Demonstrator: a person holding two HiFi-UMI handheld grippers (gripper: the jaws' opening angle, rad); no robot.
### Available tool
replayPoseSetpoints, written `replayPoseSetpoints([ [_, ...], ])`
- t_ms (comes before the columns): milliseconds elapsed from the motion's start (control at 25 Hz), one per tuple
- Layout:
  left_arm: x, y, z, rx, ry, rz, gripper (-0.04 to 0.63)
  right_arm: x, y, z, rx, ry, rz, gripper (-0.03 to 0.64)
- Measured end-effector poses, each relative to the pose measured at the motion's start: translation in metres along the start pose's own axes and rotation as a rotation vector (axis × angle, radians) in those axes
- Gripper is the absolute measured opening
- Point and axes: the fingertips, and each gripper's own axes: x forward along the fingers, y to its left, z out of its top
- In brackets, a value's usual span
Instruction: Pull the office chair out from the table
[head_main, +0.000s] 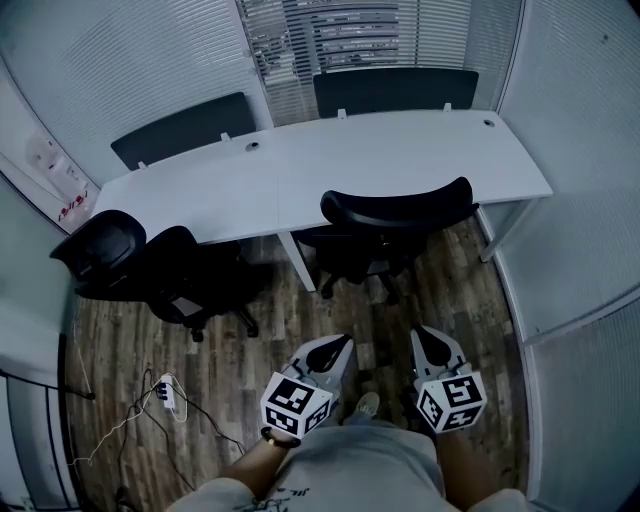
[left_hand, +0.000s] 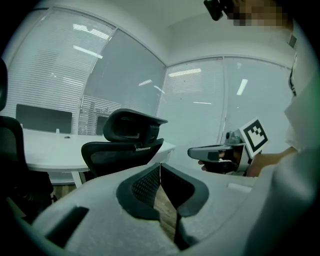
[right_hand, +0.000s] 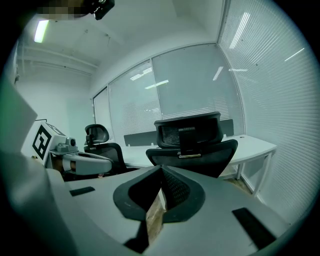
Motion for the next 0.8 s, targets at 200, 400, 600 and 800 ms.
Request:
replayPoseSetpoints([
  [200,0.009,0.01,0.003,0.017,0.018,0.017,0.011,0.011,-0.007,0.003,0.004,0.005,0.007,0.003],
  [400,0.013,0.033,0.011,0.063,0.048,0.007,0.012,0.026,-0.015,0.009,0.025,-0.003,-0.015,0.004],
  [600,0.027,0.071,0.021,0.083,0.078,-0.007,0.049,0.047,-0.027,0.018,0.039,-0.008,-0.059,0.005],
  [800,0.043,0.104,0.028,0.106,0.109,-0.024,0.071,0.07,-0.04,0.032,0.051,-0.023,-0.114,0.005],
])
